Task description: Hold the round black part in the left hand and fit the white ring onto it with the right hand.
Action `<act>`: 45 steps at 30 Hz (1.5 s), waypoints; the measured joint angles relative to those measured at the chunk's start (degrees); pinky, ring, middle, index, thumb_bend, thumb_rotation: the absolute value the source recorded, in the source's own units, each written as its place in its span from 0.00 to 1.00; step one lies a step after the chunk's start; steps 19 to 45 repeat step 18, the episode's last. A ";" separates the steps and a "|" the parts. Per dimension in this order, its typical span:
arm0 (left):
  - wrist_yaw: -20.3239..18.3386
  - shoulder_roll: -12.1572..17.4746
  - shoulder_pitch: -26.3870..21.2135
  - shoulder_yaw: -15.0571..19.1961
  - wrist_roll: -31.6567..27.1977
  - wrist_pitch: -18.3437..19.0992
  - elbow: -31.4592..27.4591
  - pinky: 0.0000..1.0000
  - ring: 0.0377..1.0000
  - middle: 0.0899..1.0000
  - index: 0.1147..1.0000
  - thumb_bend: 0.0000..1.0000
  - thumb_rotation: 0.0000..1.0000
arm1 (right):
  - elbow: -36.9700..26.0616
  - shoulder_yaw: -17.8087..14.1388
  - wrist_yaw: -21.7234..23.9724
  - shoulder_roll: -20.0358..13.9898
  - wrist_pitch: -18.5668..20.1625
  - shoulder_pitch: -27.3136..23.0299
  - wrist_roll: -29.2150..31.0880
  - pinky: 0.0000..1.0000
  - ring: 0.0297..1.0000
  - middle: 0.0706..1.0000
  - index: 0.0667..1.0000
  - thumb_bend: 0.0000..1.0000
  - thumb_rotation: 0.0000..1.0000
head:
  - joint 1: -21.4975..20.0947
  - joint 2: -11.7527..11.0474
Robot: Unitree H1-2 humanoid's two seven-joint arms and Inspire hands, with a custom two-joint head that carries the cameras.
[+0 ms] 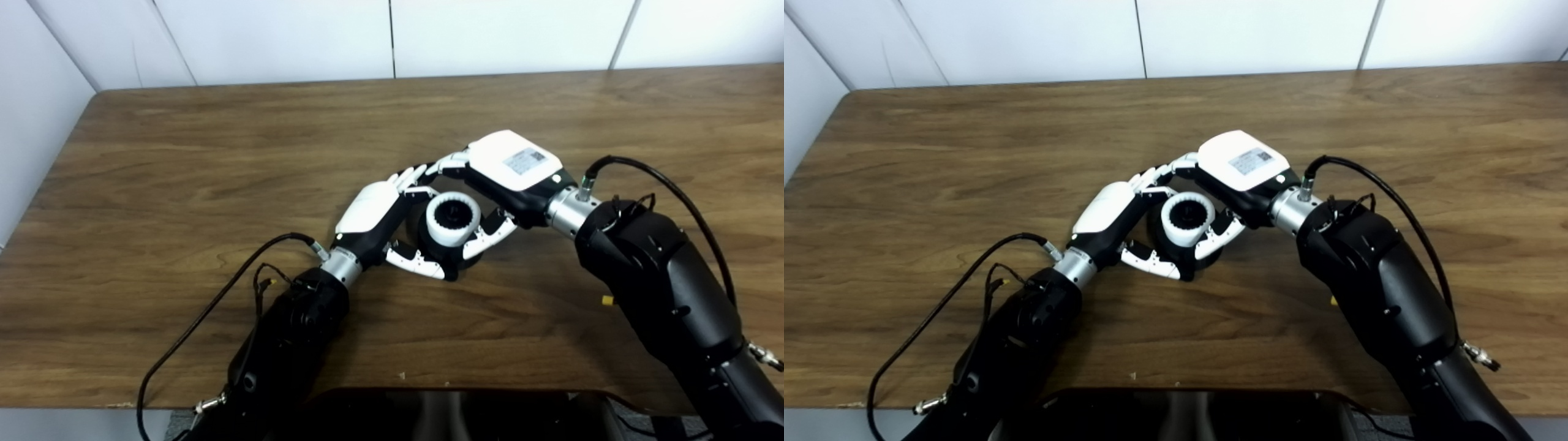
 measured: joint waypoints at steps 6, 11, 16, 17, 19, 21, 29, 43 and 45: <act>-0.01 -0.05 -0.01 -0.03 0.00 0.07 -0.01 1.00 1.00 1.00 0.58 1.00 0.30 | 0.01 -4.38 -2.43 0.66 0.76 1.94 4.76 0.73 0.73 0.76 0.77 0.72 0.47 | 0.09 -0.44; -0.02 -0.01 -0.01 -0.02 -0.02 0.13 -0.01 1.00 1.00 1.00 0.58 1.00 0.30 | 1.24 -7.20 -5.68 0.87 0.89 5.84 8.69 0.65 0.72 0.74 0.76 0.67 0.42 | -0.70 -1.05; 0.11 0.08 0.00 -0.06 -0.08 0.01 0.00 1.00 1.00 1.00 0.59 1.00 0.31 | 2.10 -8.82 -8.28 0.53 0.83 6.89 10.49 0.66 0.71 0.73 0.76 0.67 0.42 | -0.35 -0.70; 0.12 0.06 0.00 -0.08 -0.07 0.02 0.00 1.00 1.00 1.00 0.59 1.00 0.31 | 2.18 -9.20 -8.63 0.35 0.84 6.88 10.61 0.67 0.71 0.73 0.76 0.67 0.42 | -0.35 -0.70; 0.12 0.07 0.00 -0.09 -0.08 0.02 0.00 1.00 1.00 1.00 0.59 1.00 0.31 | 2.31 -9.51 -8.99 0.24 0.96 6.88 10.71 0.67 0.72 0.74 0.77 0.65 0.43 | -0.35 -0.70; 0.12 0.07 0.00 -0.09 -0.08 0.02 0.00 1.00 1.00 1.00 0.59 1.00 0.31 | 2.31 -9.51 -8.99 0.24 0.96 6.88 10.71 0.67 0.72 0.74 0.77 0.65 0.43 | -0.35 -0.70; 0.12 0.07 0.00 -0.09 -0.08 0.02 0.00 1.00 1.00 1.00 0.59 1.00 0.31 | 2.31 -9.51 -8.99 0.24 0.96 6.88 10.71 0.67 0.72 0.74 0.77 0.65 0.43 | -0.35 -0.70; 0.12 0.07 0.00 -0.09 -0.08 0.02 0.00 1.00 1.00 1.00 0.59 1.00 0.31 | 2.31 -9.51 -8.99 0.24 0.96 6.88 10.71 0.67 0.72 0.74 0.77 0.65 0.43 | -0.35 -0.70; 0.12 0.07 0.00 -0.09 -0.08 0.02 0.00 1.00 1.00 1.00 0.59 1.00 0.31 | 2.31 -9.51 -8.99 0.24 0.96 6.88 10.71 0.67 0.72 0.74 0.77 0.65 0.43 | -0.35 -0.70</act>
